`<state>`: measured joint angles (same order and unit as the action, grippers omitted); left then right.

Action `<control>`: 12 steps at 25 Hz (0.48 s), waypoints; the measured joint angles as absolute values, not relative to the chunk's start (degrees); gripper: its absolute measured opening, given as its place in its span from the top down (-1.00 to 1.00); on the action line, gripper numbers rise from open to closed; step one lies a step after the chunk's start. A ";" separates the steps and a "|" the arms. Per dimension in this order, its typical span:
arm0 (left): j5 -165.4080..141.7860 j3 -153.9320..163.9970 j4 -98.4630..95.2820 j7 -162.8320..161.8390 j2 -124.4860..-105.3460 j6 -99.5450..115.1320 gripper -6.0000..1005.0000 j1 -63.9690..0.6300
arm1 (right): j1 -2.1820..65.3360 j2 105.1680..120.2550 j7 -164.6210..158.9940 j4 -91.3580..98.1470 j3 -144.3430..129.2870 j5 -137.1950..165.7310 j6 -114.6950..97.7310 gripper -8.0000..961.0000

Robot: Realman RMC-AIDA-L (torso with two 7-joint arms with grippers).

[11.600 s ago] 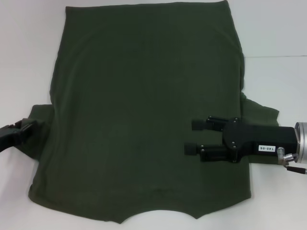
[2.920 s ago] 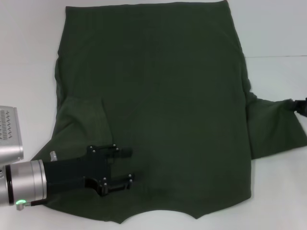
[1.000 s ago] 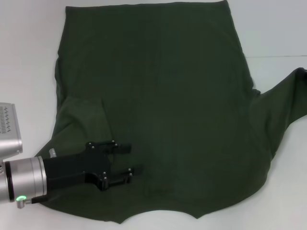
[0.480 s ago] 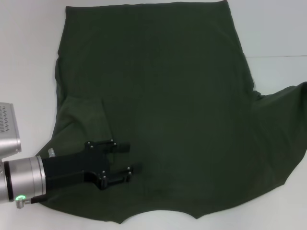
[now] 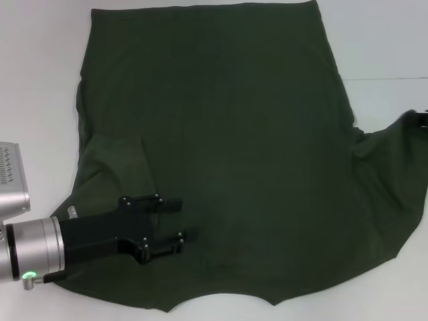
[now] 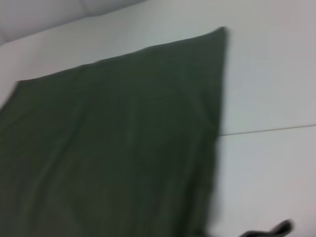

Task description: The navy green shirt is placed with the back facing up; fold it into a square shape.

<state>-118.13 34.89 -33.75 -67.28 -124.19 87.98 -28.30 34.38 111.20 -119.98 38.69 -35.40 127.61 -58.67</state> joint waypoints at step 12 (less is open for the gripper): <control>-117.60 34.74 -33.75 -67.33 -124.19 87.38 -0.29 -28.39 | 40.73 116.88 -120.11 39.09 -38.67 127.66 -60.71 0.94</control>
